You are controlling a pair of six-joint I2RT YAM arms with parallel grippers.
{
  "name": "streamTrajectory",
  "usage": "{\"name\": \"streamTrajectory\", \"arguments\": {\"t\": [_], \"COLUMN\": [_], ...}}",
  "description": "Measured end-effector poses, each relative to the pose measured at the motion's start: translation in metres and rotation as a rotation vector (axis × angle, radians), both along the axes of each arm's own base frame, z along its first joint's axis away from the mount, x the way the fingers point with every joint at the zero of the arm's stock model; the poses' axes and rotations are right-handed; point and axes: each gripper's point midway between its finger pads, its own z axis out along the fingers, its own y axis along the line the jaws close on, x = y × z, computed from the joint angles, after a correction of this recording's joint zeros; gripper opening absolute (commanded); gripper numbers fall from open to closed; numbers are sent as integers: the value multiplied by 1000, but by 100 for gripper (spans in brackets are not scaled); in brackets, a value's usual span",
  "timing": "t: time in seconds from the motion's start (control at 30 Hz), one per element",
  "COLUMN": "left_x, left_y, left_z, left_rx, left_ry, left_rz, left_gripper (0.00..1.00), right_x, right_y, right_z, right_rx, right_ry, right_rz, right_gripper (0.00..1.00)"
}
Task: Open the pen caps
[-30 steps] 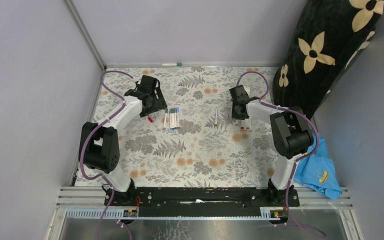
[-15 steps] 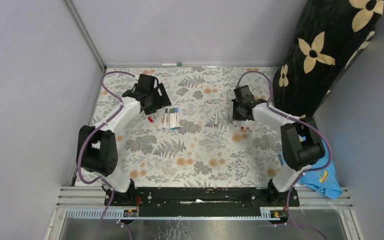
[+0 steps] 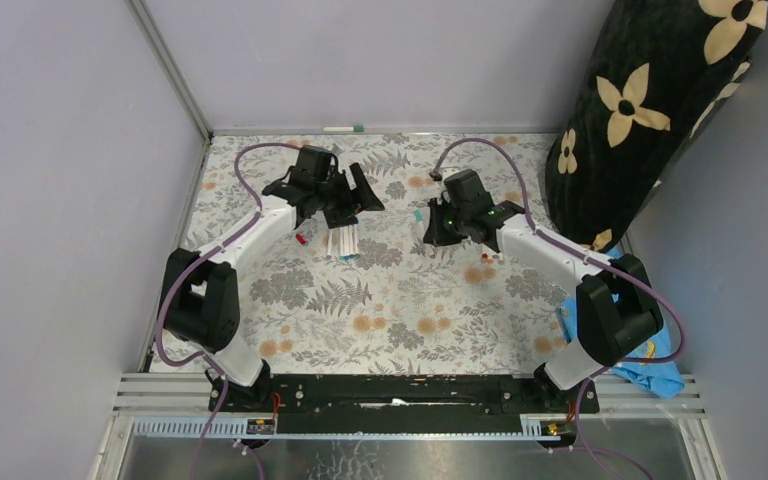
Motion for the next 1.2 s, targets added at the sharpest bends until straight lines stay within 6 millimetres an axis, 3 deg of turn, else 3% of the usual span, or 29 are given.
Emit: {"name": "streamTrajectory", "arguments": {"t": [0.27,0.57,1.0,1.2], "left_x": [-5,-5,-4,-4], "left_y": [-25,-39,-39,-39], "left_z": [2,2,-12,-15], "left_rx": [-54,-96,-125,-132], "left_ry": [24,46,97,106], "left_rz": [-33,-12,47,64], "left_gripper": [86,83,45,44], "right_x": [-10,-18,-20,-21], "right_y": [51,82,93,95], "right_z": [30,34,34,35], "right_rx": [84,121,143,148], "right_ry": [-36,-25,-22,-21], "right_rz": [115,168,176,180], "right_gripper": [0,0,0,0]}}
